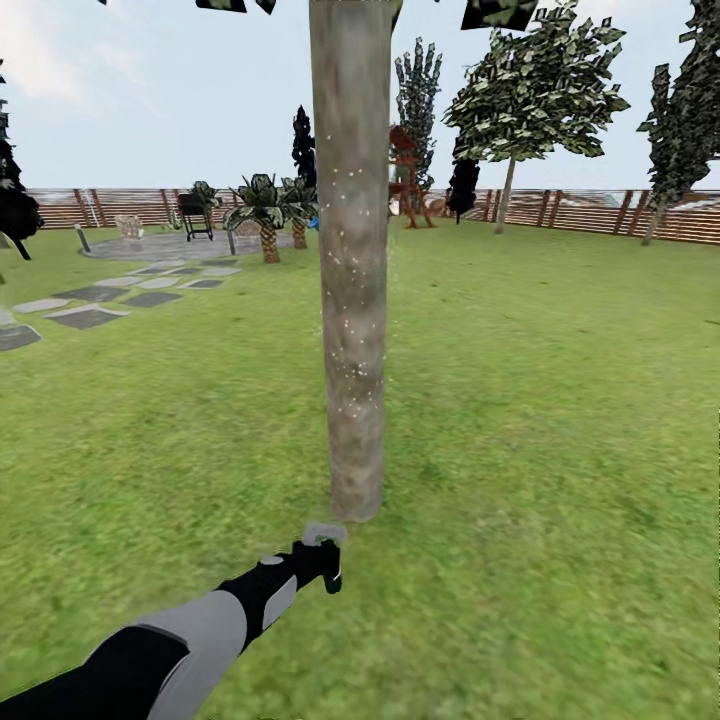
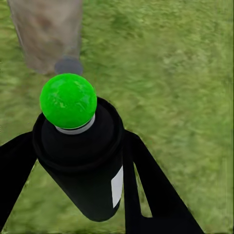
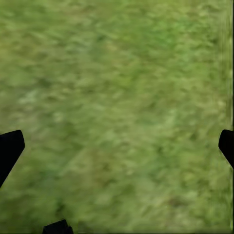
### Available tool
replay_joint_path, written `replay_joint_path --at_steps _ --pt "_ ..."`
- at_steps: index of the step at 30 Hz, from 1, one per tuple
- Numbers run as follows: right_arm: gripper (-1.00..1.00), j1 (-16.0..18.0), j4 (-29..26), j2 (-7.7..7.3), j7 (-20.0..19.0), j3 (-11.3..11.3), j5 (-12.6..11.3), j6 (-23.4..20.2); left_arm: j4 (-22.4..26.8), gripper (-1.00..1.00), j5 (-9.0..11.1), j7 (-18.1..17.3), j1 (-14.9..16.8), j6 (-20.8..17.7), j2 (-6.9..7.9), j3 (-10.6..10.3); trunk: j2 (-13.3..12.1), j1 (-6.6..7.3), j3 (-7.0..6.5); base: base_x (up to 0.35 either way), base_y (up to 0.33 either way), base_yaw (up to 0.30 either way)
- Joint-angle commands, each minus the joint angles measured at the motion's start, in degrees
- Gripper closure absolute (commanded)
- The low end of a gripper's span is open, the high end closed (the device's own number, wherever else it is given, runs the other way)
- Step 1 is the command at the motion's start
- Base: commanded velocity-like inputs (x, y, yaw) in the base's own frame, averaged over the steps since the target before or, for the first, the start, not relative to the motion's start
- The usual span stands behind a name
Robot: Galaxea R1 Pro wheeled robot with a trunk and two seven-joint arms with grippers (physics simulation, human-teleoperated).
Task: In the garden, pick up the pesticide atomizer on the floor and spray pesticide onto both trees until each tree trunk is fully covered.
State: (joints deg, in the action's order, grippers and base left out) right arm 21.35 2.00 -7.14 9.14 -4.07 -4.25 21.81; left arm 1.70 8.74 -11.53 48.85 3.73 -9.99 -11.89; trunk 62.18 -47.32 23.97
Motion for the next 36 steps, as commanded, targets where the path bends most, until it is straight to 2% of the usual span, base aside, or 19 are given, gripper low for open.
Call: replay_joint_path --at_steps 1,3,4,6,7,8,9,11,12,13,15,18,20,21,23,25,29,32,36 --pt "-1.0 0.17 -1.09 -0.79 -0.28 -0.33 -0.2 0.29 -0.1 1.0 -1.67 -0.16 -0.08 0.26 0.0 -0.54 0.05 0.01 0.06 -0.086 -0.017 0.0" --pt "-1.0 0.85 -6.05 -1.54 -0.32 -0.31 -0.01 -2.04 -0.11 1.0 -4.84 -0.18 -0.32 0.31 0.0 -0.74 0.05 0.01 0.06 -0.05 -0.01 0.0" --pt "-1.0 2.03 -13.94 -2.07 -0.52 -0.28 1.08 -9.59 -0.11 1.0 -6.71 -1.03 -0.83 0.36 0.0 -0.89 0.05 0.01 0.06 -0.023 -0.004 0.0" --pt "-1.0 3.19 -23.49 -2.85 -2.19 -0.3 2.66 -18.73 -0.08 1.0 -9.84 -8.05 -1.73 0.45 0.0 -1.01 0.05 0.01 0.06 -0.012 -0.002 0.0" --pt "-1.0 3.54 -25.57 -3.02 -3.35 -0.3 2.93 -20.3 -0.05 1.0 -10.22 -10.37 -1.82 0.48 0.0 -1.01 0.05 0.01 0.06 -0.007 -0.001 0.0" --pt "-1.0 4.56 -29.02 -3.33 -6.81 -0.31 3.34 -22.58 -0.01 1.0 -10.76 -15.08 -1.95 0.56 0.0 -1.02 0.05 0.01 0.06 -0.005 -0.001 0.0" --pt "-1.0 7.19 -32.13 -4.57 -14.15 -0.32 3.74 -25.45 0.04 1.0 -11.24 -21.29 -2.06 1.04 0.0 -1.04 0.05 0.01 0.06 -0.002 0.0 0.0" --pt "-1.0 11.31 -34.06 -7.48 -25.57 -0.39 3.89 -30.83 0.11 1.0 -11.55 -27.62 -2.13 1.81 0.0 -1.12 0.05 0.01 0.06 -0.001 0.0 0.0" --pt "-1.0 14.26 -34.79 -9.13 -35.07 -0.4 3.89 -34.74 0.14 1.0 -11.66 -31.88 -2.16 2.15 0.0 -1.28 0.05 0.01 0.06 0.0 0.0 0.0" --pt "-1.0 15.1 -34.95 -9.48 -38.34 -0.4 3.91 -35.69 0.16 1.0 -11.69 -33.28 -2.16 2.22 0.0 -1.32 0.05 0.01 0.06 0.0 0.0 0.0" --pt "-1.0 18.05 -35.4 -10.33 -53.37 -0.41 3.96 -38.28 0.27 1.0 -11.77 -39.51 -2.18 2.42 0.0 -1.56 0.05 0.01 0.06 0.0 0.0 0.0" --pt "-1.0 19.76 -35.61 -9.71 -67.04 -0.3 3.92 -39.34 0.36 1.0 -11.8 -43.62 -2.18 2.49 0.0 -2.18 0.05 0.01 0.06 0.0 0.0 0.0" --pt "-1.0 20.36 -35.69 -7.0 -73.57 -0.21 3.92 -41.06 0.41 1.0 -11.81 -45.29 -2.18 2.5 0.0 -2.43 0.05 0.01 0.06 0.0 0.0 0.0" --pt "1.0 20.51 -35.68 -5.19 -75.63 0.65 3.95 -42.05 0.46 1.0 -11.81 -46.74 -2.18 2.51 0.0 -2.61 0.05 0.01 0.06 0.0 0.0 0.0" --pt "1.0 20.61 -35.69 -2.84 -77.04 5.35 3.96 -42.8 0.77 1.0 -11.78 -49.12 -2.18 2.49 0.0 -2.79 0.05 0.01 0.06 0.0 0.0 0.0" --pt "1.0 20.64 -35.67 -0.96 -77.29 8.43 3.98 -43.02 1.22 1.0 -11.75 -49.9 -2.18 2.45 0.0 -2.8 0.05 0.01 0.06 0.0 0.0 0.0" --pt "1.0 20.66 -35.06 3.55 -77.38 10.69 5.1 -43.22 1.58 1.0 -11.73 -50.42 -2.18 2.43 0.0 -2.8 0.05 0.01 0.06 0.0 0.0 0.0" --pt "1.0 20.66 -34.58 4.08 -77.35 10.81 7.11 -43.25 1.63 1.0 -11.72 -50.43 -2.18 2.43 0.0 -2.79 0.05 0.01 0.06 0.0 0.0 0.0" --pt "1.0 20.59 -32.36 4.21 -77.32 10.92 7.89 -43.2 1.64 1.0 -11.72 -50.44 -2.18 2.43 0.0 -2.79 0.05 0.01 0.06 0.0 0.0 0.0"
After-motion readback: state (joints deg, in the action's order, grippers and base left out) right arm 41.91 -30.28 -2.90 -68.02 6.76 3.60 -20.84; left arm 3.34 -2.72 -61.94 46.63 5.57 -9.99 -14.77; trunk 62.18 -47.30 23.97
